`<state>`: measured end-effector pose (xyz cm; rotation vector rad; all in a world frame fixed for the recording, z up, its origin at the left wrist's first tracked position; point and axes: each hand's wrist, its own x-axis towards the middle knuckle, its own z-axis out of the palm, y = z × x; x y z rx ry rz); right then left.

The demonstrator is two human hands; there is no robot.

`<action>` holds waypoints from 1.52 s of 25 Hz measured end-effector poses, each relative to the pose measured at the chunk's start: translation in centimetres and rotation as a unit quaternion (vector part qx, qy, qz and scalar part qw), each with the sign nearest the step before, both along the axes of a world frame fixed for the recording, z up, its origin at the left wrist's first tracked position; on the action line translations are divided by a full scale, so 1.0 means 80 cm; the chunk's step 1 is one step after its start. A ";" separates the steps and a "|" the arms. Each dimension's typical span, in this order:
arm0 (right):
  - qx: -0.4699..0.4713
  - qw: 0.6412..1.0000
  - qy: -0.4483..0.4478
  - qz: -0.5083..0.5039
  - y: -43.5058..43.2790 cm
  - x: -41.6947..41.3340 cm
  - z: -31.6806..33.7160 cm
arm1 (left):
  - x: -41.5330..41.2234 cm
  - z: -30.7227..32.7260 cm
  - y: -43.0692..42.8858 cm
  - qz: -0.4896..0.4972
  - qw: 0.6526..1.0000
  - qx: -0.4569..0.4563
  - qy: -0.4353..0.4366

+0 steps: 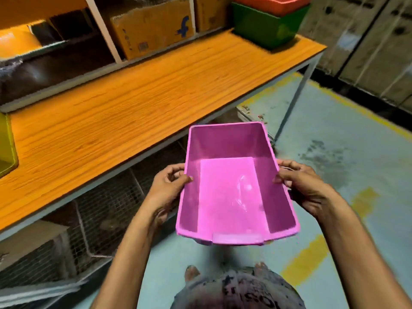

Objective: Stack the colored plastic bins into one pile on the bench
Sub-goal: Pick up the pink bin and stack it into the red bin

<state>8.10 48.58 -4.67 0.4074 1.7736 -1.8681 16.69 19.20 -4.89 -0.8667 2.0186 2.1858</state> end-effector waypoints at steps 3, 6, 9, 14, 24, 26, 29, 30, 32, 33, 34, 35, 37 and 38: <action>0.004 0.996 -0.083 -0.022 0.091 -0.014 -0.012 | -0.054 -0.010 0.072 -0.069 0.994 0.027 -0.083; 0.028 0.991 -0.123 -0.039 0.183 -0.023 -0.021 | -0.103 -0.027 0.154 -0.128 0.983 0.031 -0.132; 0.020 0.986 -0.146 -0.084 0.267 -0.033 -0.016 | -0.147 -0.039 0.245 -0.163 0.974 0.036 -0.152; -0.010 0.975 -0.164 -0.146 0.374 -0.066 -0.010 | -0.218 -0.031 0.364 -0.205 0.966 0.020 -0.158; 0.062 0.978 -0.076 -0.186 0.493 -0.217 -0.018 | -0.421 -0.032 0.495 -0.276 0.959 -0.023 -0.058; 0.105 0.967 -0.039 -0.227 0.502 -0.262 -0.014 | -0.463 -0.025 0.511 -0.272 0.962 -0.030 -0.015; 0.128 0.959 0.027 -0.253 0.511 -0.329 -0.002 | -0.523 0.000 0.524 -0.268 0.960 -0.062 0.058; 0.136 0.958 0.049 -0.246 0.516 -0.352 0.004 | -0.543 0.007 0.527 -0.271 0.956 -0.074 0.081; 0.148 0.956 0.086 -0.239 0.523 -0.395 0.012 | -0.576 0.019 0.535 -0.269 0.950 -0.109 0.119; 0.149 0.955 0.100 -0.235 0.527 -0.417 0.014 | -0.590 0.025 0.541 -0.257 0.949 -0.129 0.132; 0.148 0.956 0.114 -0.228 0.532 -0.440 0.015 | -0.604 0.029 0.548 -0.238 0.949 -0.152 0.138; 0.145 0.956 0.123 -0.221 0.537 -0.464 0.017 | -0.619 0.032 0.557 -0.218 0.949 -0.173 0.146; 0.139 0.959 0.143 -0.203 0.549 -0.515 0.020 | -0.645 0.037 0.575 -0.173 0.950 -0.204 0.162; 0.136 0.961 0.153 -0.186 0.556 -0.540 0.021 | -0.657 0.039 0.583 -0.150 0.952 -0.212 0.165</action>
